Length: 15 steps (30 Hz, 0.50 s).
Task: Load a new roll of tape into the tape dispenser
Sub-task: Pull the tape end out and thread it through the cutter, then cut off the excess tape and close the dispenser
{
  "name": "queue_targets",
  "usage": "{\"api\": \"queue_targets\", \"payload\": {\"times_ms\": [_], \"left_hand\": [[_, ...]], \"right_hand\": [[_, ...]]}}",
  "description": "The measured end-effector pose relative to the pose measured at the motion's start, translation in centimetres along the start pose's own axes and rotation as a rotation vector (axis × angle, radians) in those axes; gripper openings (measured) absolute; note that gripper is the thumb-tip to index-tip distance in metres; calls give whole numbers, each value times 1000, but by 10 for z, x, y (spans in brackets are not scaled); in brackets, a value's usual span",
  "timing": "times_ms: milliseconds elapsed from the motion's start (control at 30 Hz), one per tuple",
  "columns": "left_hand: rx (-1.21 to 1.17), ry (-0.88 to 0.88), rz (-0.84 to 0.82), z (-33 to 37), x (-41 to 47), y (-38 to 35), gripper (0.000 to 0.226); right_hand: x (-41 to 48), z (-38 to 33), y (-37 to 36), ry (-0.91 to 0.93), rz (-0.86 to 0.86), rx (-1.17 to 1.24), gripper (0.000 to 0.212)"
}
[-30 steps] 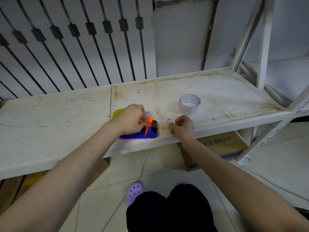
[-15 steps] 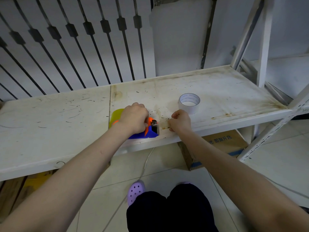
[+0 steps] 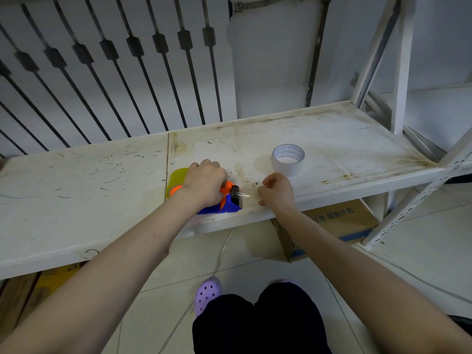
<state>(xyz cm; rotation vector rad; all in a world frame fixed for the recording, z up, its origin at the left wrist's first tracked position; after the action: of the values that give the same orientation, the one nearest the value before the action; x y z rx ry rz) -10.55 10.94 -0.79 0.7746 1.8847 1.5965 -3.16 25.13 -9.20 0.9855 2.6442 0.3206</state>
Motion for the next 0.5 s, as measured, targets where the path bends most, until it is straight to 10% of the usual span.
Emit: {"api": "queue_targets", "payload": {"times_ms": [333,500], "left_hand": [[11,-82,-234,22,-3,-18,72],[5,-105,-181,28,1,-18,53]], "right_hand": [[-22,-2,9,93,38,105,26],[-30,11,13,21,80,306,32]]}}
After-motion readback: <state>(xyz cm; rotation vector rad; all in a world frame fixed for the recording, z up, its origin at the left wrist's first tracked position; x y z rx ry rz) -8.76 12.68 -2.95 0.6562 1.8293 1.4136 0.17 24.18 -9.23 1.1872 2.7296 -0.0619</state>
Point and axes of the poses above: each hand's wrist, its own x-axis towards the middle knuckle, its own y-axis out of the back of the hand, z = x × y, the point moved 10 cm from there along x, towards the middle knuckle, and after that the axes turned 1 degree about -y, right-handed, at the moved point
